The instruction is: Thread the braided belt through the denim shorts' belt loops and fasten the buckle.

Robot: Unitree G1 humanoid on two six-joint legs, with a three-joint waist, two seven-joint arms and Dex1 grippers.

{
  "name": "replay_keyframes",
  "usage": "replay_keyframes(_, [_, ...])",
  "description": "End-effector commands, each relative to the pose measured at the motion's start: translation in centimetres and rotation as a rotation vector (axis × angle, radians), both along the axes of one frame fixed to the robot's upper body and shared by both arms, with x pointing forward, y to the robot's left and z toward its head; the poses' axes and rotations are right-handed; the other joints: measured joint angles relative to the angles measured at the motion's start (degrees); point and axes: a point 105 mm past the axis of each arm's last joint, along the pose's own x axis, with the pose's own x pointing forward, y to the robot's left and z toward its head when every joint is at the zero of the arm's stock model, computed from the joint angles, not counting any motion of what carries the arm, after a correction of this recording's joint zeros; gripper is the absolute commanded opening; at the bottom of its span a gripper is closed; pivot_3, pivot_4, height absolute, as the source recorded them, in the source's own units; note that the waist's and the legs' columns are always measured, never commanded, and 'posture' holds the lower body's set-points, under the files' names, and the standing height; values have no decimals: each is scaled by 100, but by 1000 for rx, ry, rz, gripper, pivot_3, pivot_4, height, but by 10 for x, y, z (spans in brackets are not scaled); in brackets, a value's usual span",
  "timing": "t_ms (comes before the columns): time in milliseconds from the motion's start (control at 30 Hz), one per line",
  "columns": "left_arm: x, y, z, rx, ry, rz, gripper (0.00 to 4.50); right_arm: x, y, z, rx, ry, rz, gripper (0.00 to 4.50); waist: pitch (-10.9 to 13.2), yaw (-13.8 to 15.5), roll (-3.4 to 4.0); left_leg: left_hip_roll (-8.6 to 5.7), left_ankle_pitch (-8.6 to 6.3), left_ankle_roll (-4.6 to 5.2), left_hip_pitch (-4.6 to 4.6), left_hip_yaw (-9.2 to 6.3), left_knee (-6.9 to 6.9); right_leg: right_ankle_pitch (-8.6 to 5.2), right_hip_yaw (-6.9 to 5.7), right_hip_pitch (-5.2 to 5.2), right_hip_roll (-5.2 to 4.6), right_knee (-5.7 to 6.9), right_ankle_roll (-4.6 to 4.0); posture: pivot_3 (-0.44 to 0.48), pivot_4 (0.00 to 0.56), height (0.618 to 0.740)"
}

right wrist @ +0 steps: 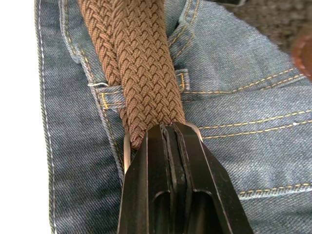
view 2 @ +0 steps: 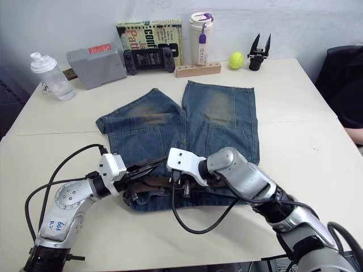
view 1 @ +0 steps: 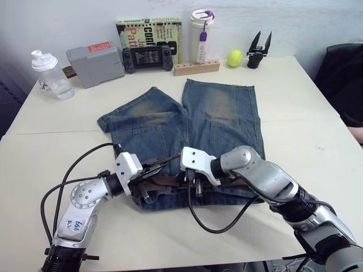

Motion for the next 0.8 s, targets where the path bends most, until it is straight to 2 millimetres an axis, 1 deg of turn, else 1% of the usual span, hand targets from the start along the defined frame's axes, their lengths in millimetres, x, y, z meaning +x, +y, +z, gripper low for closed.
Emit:
replay_keyframes(33, [4,1,12,-10,-50,8,0,-8,-9,-29,-101,78,-6,57,0,3,0,0,0,0,1,0,0,0,0,0,0,0,0,0,150,705])
replay_keyframes(100, [6,0,19,-2,-76,-3,0,-9,-12,-39,-141,88,-16,57,-3,5,-2,-1,0,0,1,0,0,0,0,1,0,1,0,0,150,705])
replay_keyframes(200, [7,-6,40,3,-126,-57,0,-8,-22,-56,-220,133,-42,57,-7,-5,-3,0,0,0,6,1,0,0,1,4,1,1,0,0,150,705])
replay_keyframes(433, [6,-17,77,37,-211,-176,0,-3,-28,-62,-251,175,-92,57,-12,-8,-3,19,-4,1,15,1,0,-1,-1,13,20,2,-7,0,150,705])
replay_keyframes(567, [6,-23,83,46,-221,-217,0,0,-28,-66,-259,191,-116,57,-13,-29,-3,23,-4,0,18,1,0,4,0,13,24,2,-13,0,150,705])
replay_keyframes(733, [3,-27,89,43,-232,-245,0,6,-26,-68,-263,205,-154,57,-13,-27,-3,47,-2,-12,23,2,0,10,5,13,54,2,-28,0,150,705])
replay_keyframes(800, [2,-30,93,46,-241,-269,0,3,-23,-72,-278,223,-145,57,-13,-27,-3,57,-3,-12,24,4,0,15,5,13,67,2,-38,0,150,705])
